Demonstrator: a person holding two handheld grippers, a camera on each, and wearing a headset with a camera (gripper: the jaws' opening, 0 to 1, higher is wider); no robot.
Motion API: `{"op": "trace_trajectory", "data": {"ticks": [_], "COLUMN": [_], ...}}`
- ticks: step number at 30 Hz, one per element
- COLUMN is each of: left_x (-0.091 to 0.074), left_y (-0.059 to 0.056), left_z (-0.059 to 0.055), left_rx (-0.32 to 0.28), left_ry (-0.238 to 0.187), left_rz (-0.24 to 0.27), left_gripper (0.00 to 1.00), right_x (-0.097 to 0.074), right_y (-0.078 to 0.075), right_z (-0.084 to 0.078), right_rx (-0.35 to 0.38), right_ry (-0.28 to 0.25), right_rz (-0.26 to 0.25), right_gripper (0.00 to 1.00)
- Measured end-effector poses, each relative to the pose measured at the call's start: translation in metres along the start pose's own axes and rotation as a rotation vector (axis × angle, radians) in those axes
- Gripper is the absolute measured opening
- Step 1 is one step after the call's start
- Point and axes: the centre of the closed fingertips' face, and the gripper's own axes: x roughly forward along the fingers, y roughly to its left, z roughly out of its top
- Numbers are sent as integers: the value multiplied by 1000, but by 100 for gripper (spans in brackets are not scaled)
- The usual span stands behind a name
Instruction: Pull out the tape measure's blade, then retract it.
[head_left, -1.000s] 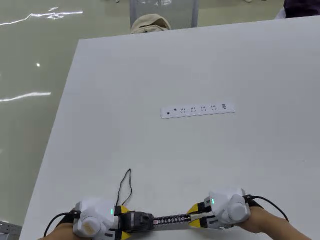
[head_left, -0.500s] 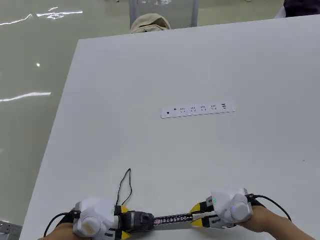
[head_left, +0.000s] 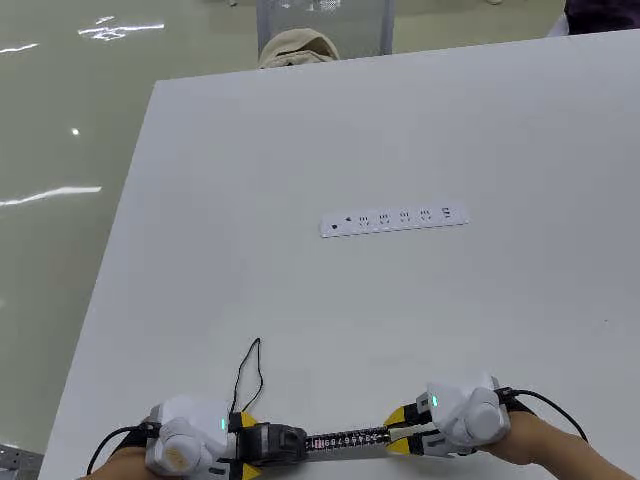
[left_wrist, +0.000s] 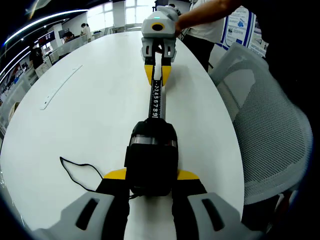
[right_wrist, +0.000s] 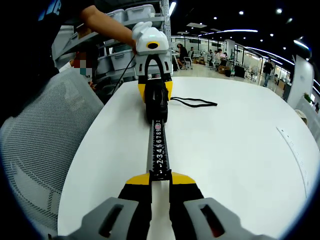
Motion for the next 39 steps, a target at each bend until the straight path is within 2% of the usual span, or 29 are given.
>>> {"op": "trace_trajectory", "data": {"ticks": [39], "left_x": [1], "left_y": [0], "left_z": [0], "left_rx": [-1], "left_ry": [0], "left_rz": [-2], "left_gripper": [28], "right_x": [-12], "right_y": [-2], "right_z": [-13], "right_rx": [17], "right_ry": [10], "right_rz": [-2], "right_gripper": [10]}}
